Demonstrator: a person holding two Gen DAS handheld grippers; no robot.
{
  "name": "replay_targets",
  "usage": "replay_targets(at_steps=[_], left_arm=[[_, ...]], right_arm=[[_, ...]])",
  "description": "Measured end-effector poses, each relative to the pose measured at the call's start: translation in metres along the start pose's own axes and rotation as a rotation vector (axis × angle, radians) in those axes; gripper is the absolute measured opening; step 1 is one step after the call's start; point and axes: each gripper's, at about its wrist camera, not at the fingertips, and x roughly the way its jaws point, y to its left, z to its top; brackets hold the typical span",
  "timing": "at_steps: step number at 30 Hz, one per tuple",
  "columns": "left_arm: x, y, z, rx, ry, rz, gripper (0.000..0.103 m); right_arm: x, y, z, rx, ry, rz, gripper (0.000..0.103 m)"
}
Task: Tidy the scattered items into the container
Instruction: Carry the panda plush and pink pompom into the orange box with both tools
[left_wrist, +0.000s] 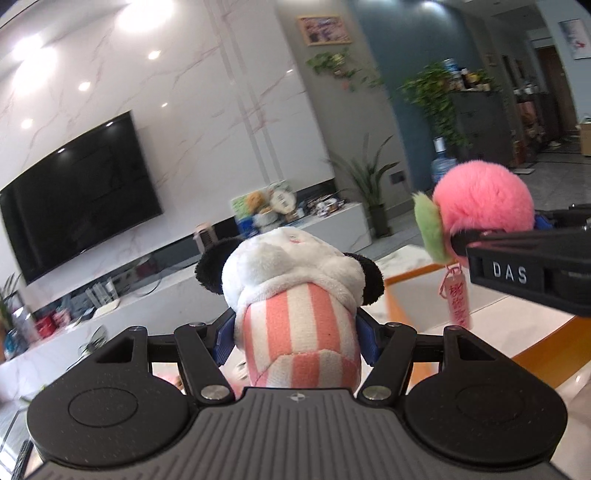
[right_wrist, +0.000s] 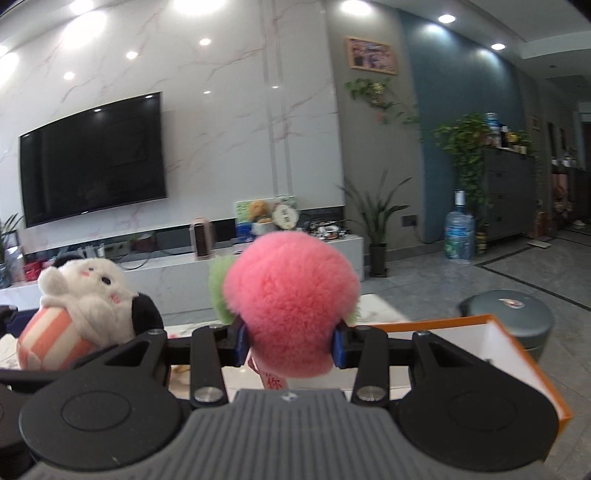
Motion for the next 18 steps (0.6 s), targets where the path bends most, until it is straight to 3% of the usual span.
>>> replay_targets(at_steps=[8, 18], left_arm=[[0.022, -0.051, 0.025, 0.058, -0.009, -0.116, 0.074], [0.073, -0.108, 0.033, 0.121, 0.094, -0.211, 0.074]], right_arm=[[-0.003, -0.060, 0.002, 0.051, 0.008, -0.105, 0.044], [0.038, -0.114, -0.006, 0.083, 0.149, -0.090, 0.044]])
